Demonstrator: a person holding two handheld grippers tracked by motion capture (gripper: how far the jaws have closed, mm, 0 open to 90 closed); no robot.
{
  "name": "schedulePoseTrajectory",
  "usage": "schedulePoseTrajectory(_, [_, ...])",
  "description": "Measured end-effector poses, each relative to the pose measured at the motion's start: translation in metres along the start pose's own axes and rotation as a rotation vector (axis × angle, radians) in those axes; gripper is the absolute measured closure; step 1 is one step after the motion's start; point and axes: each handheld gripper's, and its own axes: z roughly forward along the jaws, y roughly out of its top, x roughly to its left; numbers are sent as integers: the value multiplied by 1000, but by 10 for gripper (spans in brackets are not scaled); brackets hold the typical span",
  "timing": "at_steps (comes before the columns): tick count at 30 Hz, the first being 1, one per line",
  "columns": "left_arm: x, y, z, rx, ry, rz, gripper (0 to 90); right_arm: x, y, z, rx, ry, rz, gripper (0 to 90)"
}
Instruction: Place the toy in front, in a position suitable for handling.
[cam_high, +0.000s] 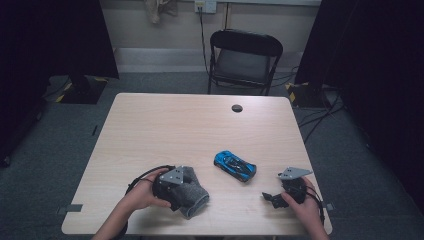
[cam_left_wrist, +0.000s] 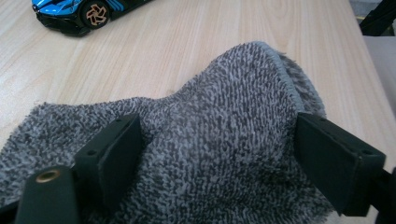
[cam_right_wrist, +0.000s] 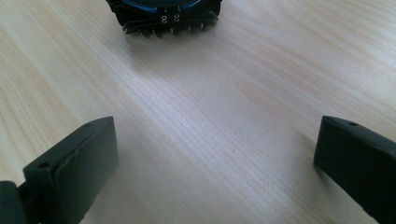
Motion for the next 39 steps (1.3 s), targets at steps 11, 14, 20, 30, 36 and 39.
schedulePoseTrajectory(11, [-3,-1,1,12,55,-6,343,0,0,0,0,0,1,0])
schedulePoseTrajectory(14, [-3,-4,0,-10,67,-38,425,0,0,0,0,0,0,0])
schedulePoseTrajectory(20, [-4,0,-1,-2,120,-142,597,0,0,0,0,0,0,0])
schedulePoseTrajectory(30, [1,4,-13,-23,167,-266,676,0,0,0,0,0,0,0])
schedulePoseTrajectory(36, [11,-7,-41,-48,245,-336,679,0,0,0,0,0,1,0])
schedulePoseTrajectory(39, [16,-17,-59,-57,306,-377,679,0,0,0,0,0,0,0])
